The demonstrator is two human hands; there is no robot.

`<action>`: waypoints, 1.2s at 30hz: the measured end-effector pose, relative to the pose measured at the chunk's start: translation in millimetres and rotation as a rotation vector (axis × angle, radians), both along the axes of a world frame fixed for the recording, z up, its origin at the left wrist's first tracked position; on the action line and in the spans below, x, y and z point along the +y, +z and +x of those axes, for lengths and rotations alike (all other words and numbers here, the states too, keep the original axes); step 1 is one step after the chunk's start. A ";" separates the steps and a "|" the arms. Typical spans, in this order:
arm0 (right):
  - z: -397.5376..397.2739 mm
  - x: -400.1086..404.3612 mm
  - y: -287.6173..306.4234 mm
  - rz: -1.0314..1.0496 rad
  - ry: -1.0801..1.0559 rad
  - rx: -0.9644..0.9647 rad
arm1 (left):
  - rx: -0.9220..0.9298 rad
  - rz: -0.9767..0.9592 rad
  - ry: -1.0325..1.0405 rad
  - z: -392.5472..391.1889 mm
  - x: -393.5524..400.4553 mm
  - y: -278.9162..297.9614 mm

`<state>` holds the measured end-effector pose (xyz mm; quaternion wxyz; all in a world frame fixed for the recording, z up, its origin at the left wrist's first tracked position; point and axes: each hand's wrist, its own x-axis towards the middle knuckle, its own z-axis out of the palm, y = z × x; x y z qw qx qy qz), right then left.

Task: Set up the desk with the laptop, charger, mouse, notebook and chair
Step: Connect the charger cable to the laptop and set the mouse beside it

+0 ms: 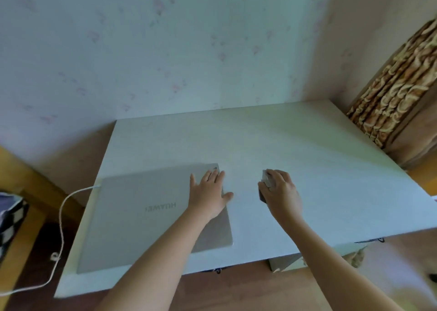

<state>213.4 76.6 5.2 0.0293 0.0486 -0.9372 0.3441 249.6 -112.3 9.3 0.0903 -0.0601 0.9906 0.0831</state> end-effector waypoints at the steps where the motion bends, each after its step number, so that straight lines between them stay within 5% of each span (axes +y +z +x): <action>1: 2.7 -4.3 12.6 -0.092 -0.001 -0.029 | 0.066 0.050 -0.002 7.3 1.9 12.7; 10: 34.8 -43.5 94.6 -1.248 -0.052 -0.611 | 0.319 0.536 0.009 34.5 7.0 102.9; 14: 35.6 -47.9 105.9 -1.593 -0.065 -0.783 | 0.291 0.468 -0.088 24.3 -6.0 130.8; 23: 24.3 -61.6 134.0 -1.862 0.171 -0.799 | 0.292 0.405 -0.204 -0.9 -5.9 174.1; 36: -3.9 -59.1 141.3 -1.797 0.016 -0.847 | 0.299 0.442 -0.121 -37.0 3.1 168.3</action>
